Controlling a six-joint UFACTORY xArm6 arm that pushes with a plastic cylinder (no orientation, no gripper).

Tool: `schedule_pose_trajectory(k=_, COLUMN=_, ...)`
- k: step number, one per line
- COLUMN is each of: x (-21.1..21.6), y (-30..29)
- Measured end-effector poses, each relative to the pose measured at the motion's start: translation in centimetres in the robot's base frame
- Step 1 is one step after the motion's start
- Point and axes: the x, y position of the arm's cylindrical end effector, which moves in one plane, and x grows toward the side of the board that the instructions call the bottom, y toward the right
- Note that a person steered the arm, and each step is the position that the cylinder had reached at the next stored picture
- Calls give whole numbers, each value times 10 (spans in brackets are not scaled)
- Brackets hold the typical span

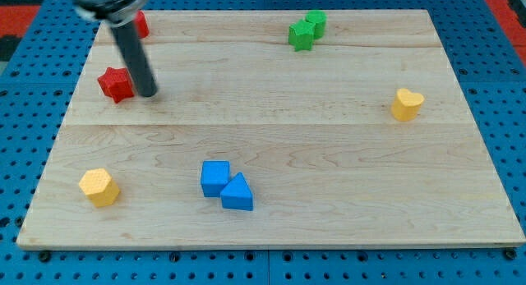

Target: Slide the red star closer to the red circle

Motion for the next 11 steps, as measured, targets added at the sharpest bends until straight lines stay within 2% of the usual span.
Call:
schedule_pose_trajectory(k=5, x=-6, y=19)
schedule_pose_trajectory(k=6, x=16, y=-3)
schedule_pose_trajectory(k=7, x=64, y=-16)
schedule_pose_trajectory(k=8, x=42, y=-69)
schedule_pose_trajectory(k=9, x=-22, y=-74)
schedule_pose_trajectory(k=11, x=-43, y=-59)
